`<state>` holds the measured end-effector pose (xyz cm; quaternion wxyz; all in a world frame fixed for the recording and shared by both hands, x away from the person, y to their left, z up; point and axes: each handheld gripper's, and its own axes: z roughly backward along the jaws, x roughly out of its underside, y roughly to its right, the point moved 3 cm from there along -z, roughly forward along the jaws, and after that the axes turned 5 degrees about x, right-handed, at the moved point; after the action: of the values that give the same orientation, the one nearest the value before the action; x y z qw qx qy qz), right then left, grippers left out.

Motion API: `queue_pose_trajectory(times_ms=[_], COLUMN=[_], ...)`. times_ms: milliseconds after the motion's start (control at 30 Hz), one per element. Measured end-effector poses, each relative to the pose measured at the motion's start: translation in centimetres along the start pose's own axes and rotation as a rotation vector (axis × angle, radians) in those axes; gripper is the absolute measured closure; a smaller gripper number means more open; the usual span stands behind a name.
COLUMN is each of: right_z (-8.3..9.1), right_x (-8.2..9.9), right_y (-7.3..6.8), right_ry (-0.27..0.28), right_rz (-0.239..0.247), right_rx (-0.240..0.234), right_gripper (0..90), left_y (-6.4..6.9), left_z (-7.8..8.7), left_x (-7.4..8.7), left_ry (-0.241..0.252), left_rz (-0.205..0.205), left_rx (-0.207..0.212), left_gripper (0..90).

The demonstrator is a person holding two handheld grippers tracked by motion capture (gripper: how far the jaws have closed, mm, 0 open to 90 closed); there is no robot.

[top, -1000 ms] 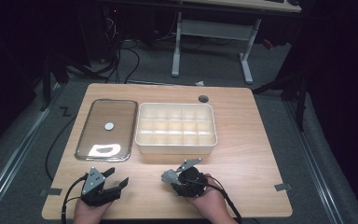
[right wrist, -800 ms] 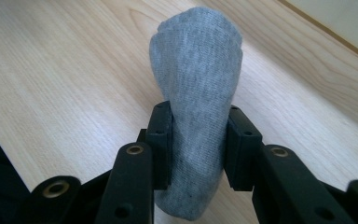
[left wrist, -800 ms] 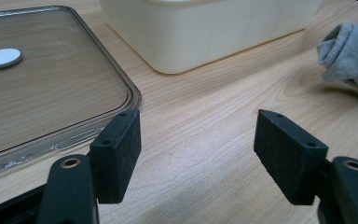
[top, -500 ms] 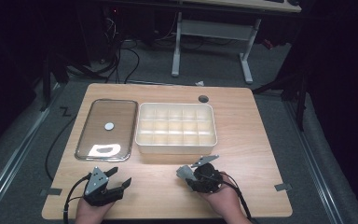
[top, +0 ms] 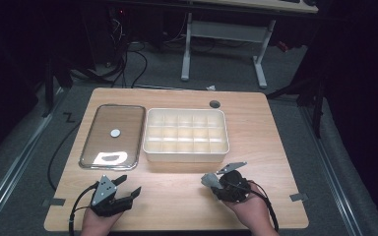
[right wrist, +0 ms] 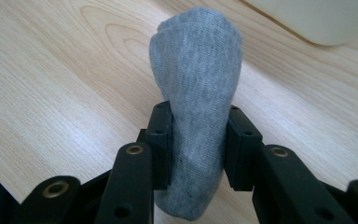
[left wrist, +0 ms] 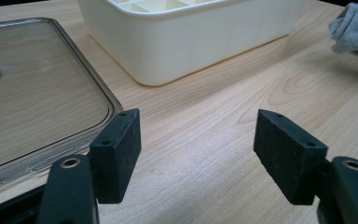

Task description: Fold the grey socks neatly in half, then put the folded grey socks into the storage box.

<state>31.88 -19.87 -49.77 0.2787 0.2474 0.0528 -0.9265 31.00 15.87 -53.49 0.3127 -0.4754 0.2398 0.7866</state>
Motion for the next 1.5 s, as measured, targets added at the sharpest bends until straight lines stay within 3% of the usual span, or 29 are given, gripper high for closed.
queue_pose_trajectory(times_ms=[700, 933, 1133, 1500], right_z=[2.9, 3.9, 4.6, 3.4], right_x=[-0.9, -2.6, -4.4, -8.2], right_y=[2.8, 3.9, 5.1, 7.1], right_ry=[-0.020, -0.002, -0.004, -0.051], right_rz=[-0.032, -0.046, -0.059, -0.067], right_rx=[0.023, 0.003, 0.027, 0.033], right_gripper=[68.2, 68.3, 69.0, 69.4], left_y=[0.1, 0.3, -0.3, -0.2], left_z=[-0.1, 0.1, 0.4, 0.3], left_x=[0.0, 0.0, -0.1, 0.1], left_ry=[-0.005, -0.008, 0.001, -0.007], left_rz=[-0.015, -0.008, 0.010, 0.009], left_rx=[0.004, -0.011, -0.024, -0.016], left_gripper=[33.3, 33.7, 33.8, 33.7])
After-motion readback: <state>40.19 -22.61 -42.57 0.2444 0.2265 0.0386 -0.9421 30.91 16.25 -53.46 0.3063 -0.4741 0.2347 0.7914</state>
